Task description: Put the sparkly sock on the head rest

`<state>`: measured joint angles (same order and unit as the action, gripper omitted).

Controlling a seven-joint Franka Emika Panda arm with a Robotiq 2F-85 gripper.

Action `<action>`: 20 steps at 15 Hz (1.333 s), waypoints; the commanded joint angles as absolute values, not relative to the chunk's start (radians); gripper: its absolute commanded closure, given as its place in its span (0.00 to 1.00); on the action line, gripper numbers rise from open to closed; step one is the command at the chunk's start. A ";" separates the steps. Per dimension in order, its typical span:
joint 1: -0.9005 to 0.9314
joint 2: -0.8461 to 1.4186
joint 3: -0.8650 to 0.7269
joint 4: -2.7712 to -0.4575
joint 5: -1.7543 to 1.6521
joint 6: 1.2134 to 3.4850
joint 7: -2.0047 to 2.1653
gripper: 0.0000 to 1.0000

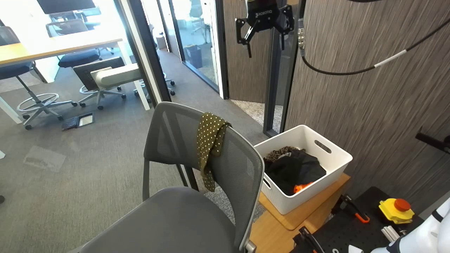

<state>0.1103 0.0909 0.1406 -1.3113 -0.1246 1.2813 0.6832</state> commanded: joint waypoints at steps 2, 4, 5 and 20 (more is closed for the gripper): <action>0.074 -0.086 0.123 -1.616 -0.155 1.431 0.392 0.00; 0.079 -0.133 0.110 -1.724 -0.163 1.475 0.281 0.00; 0.080 -0.159 0.109 -1.779 -0.172 1.505 0.234 0.00; 0.046 -0.866 -0.008 -2.614 -0.094 1.944 0.063 0.00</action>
<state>0.0680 -0.6700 0.0081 -2.4416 -0.1114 1.9355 0.1173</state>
